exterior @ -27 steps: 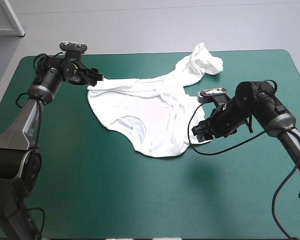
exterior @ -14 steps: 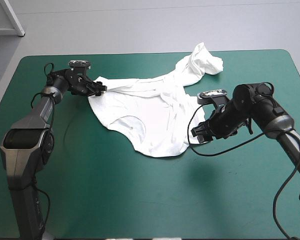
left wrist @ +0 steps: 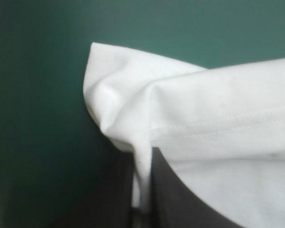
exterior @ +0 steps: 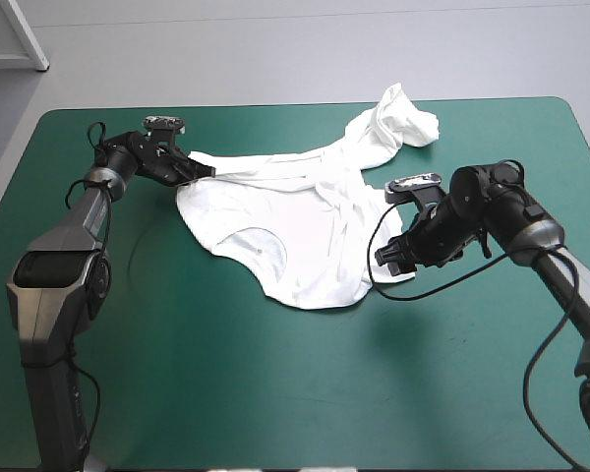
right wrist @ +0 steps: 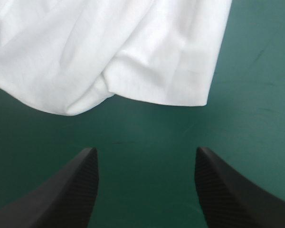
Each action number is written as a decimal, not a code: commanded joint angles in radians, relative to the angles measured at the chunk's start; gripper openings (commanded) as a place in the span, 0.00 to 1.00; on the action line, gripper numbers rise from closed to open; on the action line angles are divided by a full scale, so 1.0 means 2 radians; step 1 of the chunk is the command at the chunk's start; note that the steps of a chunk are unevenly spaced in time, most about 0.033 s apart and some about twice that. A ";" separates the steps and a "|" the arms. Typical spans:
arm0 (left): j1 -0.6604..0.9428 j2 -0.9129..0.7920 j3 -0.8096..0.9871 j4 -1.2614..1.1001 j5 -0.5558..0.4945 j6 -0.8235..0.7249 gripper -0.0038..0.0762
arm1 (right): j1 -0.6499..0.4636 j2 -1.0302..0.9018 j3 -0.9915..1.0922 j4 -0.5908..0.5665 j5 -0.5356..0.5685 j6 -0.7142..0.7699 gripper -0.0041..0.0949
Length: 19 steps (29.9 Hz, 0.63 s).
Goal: Fold the cloth
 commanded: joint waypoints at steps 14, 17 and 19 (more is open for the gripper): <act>-0.002 -0.032 -0.014 -0.011 0.020 0.005 0.07 | 0.005 0.124 -0.010 -0.011 -0.069 -0.001 0.61; -0.002 -0.032 -0.014 -0.008 0.020 0.005 0.07 | 0.023 0.132 -0.010 -0.005 -0.073 -0.001 0.60; -0.002 -0.032 -0.014 -0.008 0.020 0.005 0.07 | 0.043 0.133 -0.010 -0.006 -0.081 -0.001 0.56</act>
